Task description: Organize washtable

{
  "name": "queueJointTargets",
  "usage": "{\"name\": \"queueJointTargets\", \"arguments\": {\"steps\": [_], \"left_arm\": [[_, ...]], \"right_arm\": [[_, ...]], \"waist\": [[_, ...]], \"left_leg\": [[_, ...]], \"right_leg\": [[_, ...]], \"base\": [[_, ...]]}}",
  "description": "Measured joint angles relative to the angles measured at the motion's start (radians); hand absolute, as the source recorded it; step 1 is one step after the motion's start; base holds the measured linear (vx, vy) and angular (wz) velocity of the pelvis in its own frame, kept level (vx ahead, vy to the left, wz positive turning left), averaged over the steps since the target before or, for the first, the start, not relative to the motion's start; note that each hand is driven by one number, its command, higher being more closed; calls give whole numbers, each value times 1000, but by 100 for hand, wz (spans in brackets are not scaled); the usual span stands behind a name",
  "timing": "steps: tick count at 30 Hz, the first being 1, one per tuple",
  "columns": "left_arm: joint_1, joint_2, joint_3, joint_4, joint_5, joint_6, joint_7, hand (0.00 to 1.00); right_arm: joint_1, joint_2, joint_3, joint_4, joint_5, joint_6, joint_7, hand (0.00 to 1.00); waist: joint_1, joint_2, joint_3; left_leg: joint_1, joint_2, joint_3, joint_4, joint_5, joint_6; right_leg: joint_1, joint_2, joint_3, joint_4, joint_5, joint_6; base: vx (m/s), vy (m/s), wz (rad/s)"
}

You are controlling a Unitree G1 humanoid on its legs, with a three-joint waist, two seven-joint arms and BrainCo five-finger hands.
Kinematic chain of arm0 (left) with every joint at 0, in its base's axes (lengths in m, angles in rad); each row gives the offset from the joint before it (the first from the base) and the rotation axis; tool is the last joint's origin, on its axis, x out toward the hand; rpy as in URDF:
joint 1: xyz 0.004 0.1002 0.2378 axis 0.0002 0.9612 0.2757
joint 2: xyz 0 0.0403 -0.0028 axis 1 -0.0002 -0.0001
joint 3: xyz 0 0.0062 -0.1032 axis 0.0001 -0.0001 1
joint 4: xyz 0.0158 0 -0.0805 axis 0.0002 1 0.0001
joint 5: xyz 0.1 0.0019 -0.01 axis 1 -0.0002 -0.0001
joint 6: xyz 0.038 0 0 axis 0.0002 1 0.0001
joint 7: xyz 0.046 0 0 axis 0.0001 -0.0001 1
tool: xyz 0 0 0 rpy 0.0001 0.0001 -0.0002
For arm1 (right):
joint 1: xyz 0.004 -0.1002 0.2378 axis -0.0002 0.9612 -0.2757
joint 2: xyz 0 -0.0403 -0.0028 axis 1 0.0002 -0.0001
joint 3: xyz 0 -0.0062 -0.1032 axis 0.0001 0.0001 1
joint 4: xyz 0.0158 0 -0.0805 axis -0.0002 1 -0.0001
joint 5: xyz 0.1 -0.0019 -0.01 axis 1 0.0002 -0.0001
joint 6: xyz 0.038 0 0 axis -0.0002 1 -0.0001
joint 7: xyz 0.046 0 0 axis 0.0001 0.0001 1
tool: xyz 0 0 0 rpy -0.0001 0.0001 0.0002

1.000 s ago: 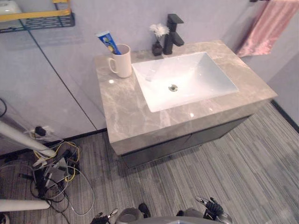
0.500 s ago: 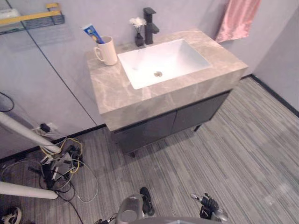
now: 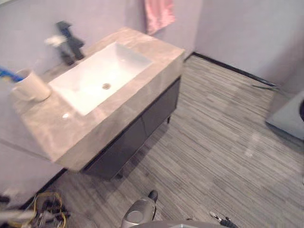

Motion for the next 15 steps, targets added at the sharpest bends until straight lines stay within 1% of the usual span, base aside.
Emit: {"name": "queueJointTargets", "arguments": {"steps": [1, 2, 3, 5, 6, 7, 9, 10, 11, 12, 13, 14, 15], "left_arm": [[8, -4, 8, 1, 0, 0, 0, 0], [20, 0, 14, 0, 0, -1, -1, 0], [22, 6, 14, 1, 0, -1, -1, 0], [12, 21, 12, -1, -8, -2, -2, 0], [2, 30, 11, -1, -10, -3, -2, 0], [-21, 34, 4, -3, -11, -3, -2, 0], [-29, 42, -18, -23, -11, -6, -6, 0], [-25, 46, -22, -41, -12, -6, -11, 0], [-25, 49, -29, -47, -14, -7, -12, 0], [-25, 49, -46, -53, -29, -9, -13, 0], [-25, 49, -48, -49, -33, -9, -18, 0], [-24, 49, -47, -46, -37, -8, -20, 0], [-23, 46, -46, -39, -37, -9, -20, 0]], "right_arm": [[1, -2, 10, 0, 1, 0, 6, 0], [4, -1, 28, 0, 1, 0, 10, 0], [9, -1, 37, 1, 1, 0, 11, 0], [18, -1, 60, 4, 1, 0, 17, 0], [17, -1, 60, 4, 1, 0, 18, 0], [17, 0, 60, 4, 1, 0, 22, 0], [8, 1, 64, 1, 1, 0, 28, 0], [8, 1, 79, 1, 1, 0, 30, 0], [8, 2, 88, 0, 5, 0, 31, 0], [-5, 1, 86, -6, 3, -2, 31, 0], [-7, 1, 92, -13, 2, -2, 31, 0], [-12, 1, 112, -20, 2, -1, 31, 0], [-26, 2, 134, -22, 2, -1, 31, 0]], "waist": [[-1, -7, -9], [-6, -13, -43], [-10, -18, -54], [-10, -29, -74], [-10, -31, -76], [-9, -34, -78], [-9, -32, -80], [-14, -36, -76], [-17, -37, -70], [-16, -30, -44], [-17, -27, -38], [-13, -29, -37], [-11, -26, -36]], "left_leg": [[8, 7, 43, 23, -24, 14], [10, 8, 70, 26, -39, 25], [13, 7, 80, 26, -40, 33], [43, 1, 92, 19, -52, 56], [49, -1, 92, 14, -54, 60], [66, -3, 97, -10, -58, 66], [97, 2, 121, -46, -53, 76], [120, 2, 134, -52, -52, 78], [135, 2, 140, -51, -52, 78], [185, 15, 148, -56, -59, 90], [226, 26, 165, -73, -64, 97], [253, 38, 189, -90, -65, 96], [272, 56, 210, -99, -65, 95]], "right_leg": [[-1, 0, 39, 6, -6, 2], [-8, -6, 65, -4, -5, 3], [-8, -11, 68, -12, -4, 6], [-7, -24, 69, -13, -2, 10], [-8, -27, 69, -10, -1, 10], [-20, -30, 68, 16, -4, 20], [-93, -25, 57, 171, -22, 73], [-153, -21, 46, 314, -21, 100], [-178, -21, 36, 377, -10, 120], [-201, -32, -8, 482, 11, 151], [-218, -65, -102, 535, -5, 124], [-232, -101, -197, 541, -25, 87], [-246, -132, -288, 511, -39, 58]], "base": [[279, 50, -124], [269, 22, -91], [281, -6, -68], [241, -16, -52], [191, 4, -35], [165, 18, -32], [144, 15, -39], [93, 5, -31], [107, -15, -37], [109, -12, -38], [129, -25, -48], [119, -23, -50], [109, -59, -64]]}}
